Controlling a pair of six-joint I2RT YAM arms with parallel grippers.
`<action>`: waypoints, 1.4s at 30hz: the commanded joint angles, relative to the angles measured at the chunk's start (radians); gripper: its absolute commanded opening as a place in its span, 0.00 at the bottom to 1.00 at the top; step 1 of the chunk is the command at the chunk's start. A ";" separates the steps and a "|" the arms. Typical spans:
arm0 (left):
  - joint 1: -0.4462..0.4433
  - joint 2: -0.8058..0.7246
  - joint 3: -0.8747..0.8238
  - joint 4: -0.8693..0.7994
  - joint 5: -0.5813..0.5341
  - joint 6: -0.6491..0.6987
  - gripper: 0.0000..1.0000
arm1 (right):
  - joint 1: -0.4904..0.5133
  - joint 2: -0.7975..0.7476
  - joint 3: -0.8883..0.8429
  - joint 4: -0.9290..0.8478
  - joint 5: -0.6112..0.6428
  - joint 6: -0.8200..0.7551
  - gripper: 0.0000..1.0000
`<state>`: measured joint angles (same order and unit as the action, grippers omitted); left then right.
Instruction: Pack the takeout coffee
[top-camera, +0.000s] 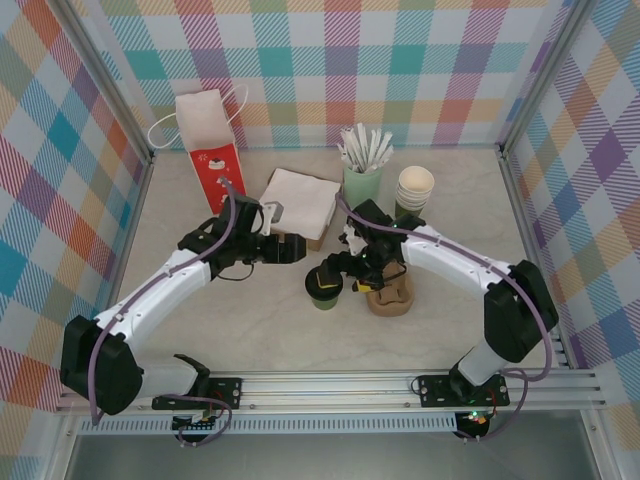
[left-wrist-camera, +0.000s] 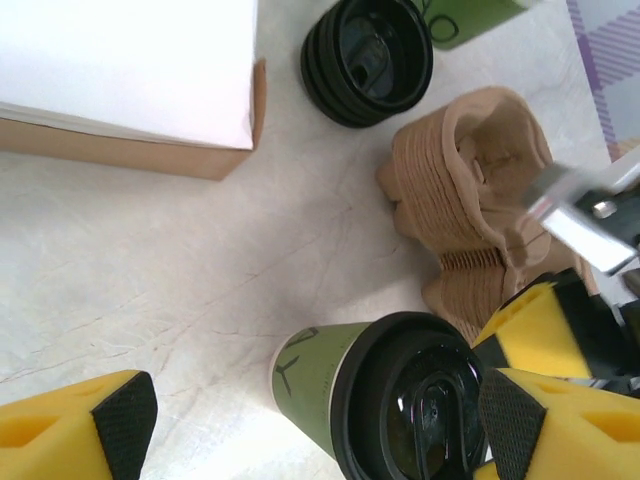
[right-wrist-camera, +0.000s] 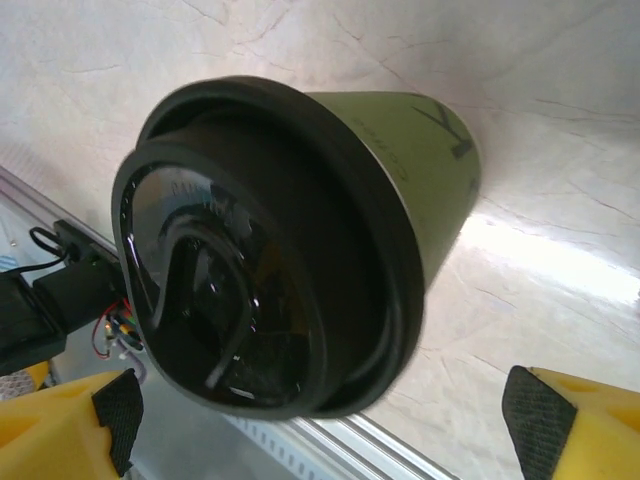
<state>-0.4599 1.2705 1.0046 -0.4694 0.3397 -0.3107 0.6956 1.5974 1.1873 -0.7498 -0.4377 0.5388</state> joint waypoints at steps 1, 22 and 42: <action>0.032 -0.037 -0.022 0.000 0.007 -0.033 0.86 | 0.008 0.028 0.001 0.069 -0.081 0.021 0.95; 0.123 -0.096 -0.061 -0.078 -0.025 -0.070 0.86 | 0.008 0.233 0.205 0.169 -0.206 0.009 0.89; 0.168 -0.098 -0.184 -0.078 0.297 -0.028 0.79 | -0.019 0.148 0.164 0.073 -0.104 -0.037 0.81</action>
<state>-0.3038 1.1660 0.8471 -0.5476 0.5262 -0.3626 0.6800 1.7847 1.3830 -0.6266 -0.5541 0.5171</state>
